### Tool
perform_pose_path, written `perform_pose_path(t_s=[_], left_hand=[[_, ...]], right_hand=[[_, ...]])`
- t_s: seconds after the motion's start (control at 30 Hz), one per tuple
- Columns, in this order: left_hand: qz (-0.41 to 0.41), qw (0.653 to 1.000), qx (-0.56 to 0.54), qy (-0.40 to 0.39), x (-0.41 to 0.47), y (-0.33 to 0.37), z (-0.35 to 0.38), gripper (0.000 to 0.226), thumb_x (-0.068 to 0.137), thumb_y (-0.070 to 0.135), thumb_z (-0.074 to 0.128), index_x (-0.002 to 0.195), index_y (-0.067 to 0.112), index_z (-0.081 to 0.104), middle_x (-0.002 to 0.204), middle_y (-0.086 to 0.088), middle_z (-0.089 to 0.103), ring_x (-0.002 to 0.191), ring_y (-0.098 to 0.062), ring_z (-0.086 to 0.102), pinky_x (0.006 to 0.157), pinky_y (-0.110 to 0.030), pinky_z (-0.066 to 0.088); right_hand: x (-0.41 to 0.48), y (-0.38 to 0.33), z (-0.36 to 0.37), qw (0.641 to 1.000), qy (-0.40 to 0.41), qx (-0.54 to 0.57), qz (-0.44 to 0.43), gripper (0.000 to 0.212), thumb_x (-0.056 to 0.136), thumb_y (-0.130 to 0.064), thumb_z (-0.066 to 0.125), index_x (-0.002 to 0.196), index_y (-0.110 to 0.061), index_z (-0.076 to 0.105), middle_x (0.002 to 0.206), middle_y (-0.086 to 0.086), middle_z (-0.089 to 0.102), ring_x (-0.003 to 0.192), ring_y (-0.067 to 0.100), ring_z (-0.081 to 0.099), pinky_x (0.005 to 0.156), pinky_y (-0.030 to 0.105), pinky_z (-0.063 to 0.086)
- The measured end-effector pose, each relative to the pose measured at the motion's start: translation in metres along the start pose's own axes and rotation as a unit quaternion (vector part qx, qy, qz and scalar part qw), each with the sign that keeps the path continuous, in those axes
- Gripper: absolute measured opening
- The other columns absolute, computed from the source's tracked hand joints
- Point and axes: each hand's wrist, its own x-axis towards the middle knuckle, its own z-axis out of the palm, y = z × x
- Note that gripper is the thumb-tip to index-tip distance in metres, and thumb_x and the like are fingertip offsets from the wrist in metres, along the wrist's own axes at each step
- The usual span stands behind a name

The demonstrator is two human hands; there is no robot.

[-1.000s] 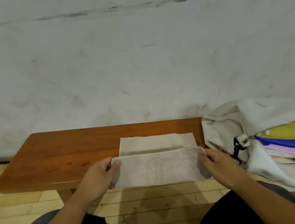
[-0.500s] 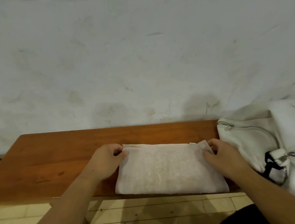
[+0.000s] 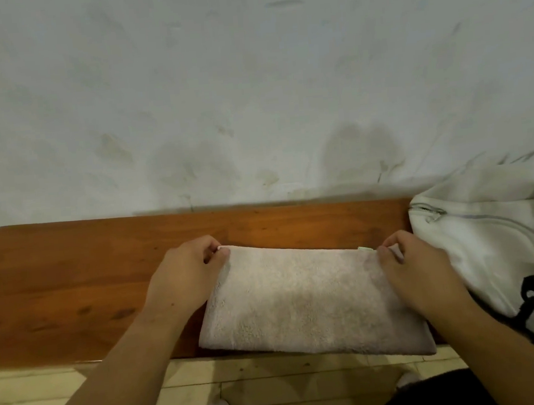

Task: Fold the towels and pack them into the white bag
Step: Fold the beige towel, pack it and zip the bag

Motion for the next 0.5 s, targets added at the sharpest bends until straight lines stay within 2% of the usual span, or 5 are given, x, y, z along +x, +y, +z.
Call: perform_pose_path(t_s=[0.17,0.33,0.5], left_hand=[[-0.015,1.0,-0.003,-0.002,0.0002,0.0037,0.0016,0.015,0.094,0.052,0.058,0.087,0.039,0.058,0.086,0.018,0.064,0.079,0.0,0.06,0.073,-0.031,0.057],[-0.025,0.999,-0.022,-0.013,-0.0042,0.0035,-0.0034,0.013,0.096,0.047,0.06,0.088,0.037,0.06,0.092,0.017,0.064,0.083,0.0,0.059,0.061,-0.019,0.043],[-0.034,0.999,-0.028,-0.012,-0.0058,0.0025,-0.0056,0.011,0.096,0.045,0.061,0.09,0.035,0.062,0.09,0.015,0.065,0.081,-0.002,0.059,0.06,-0.018,0.041]], right_hand=[[-0.0006,0.0003,-0.0006,1.0,0.009,-0.012,-0.011,0.013,0.101,-0.03,0.055,0.092,-0.023,0.06,0.079,-0.002,0.065,0.068,0.013,0.06,0.053,0.024,0.041],[-0.0021,0.0012,-0.0015,1.0,0.007,-0.012,-0.017,0.013,0.101,-0.033,0.056,0.091,-0.025,0.06,0.081,-0.002,0.066,0.069,0.011,0.059,0.053,0.023,0.037],[-0.0015,0.0019,-0.0001,0.999,0.008,-0.025,-0.021,0.013,0.1,-0.034,0.059,0.09,-0.025,0.06,0.08,-0.005,0.064,0.07,0.008,0.059,0.054,0.02,0.036]])
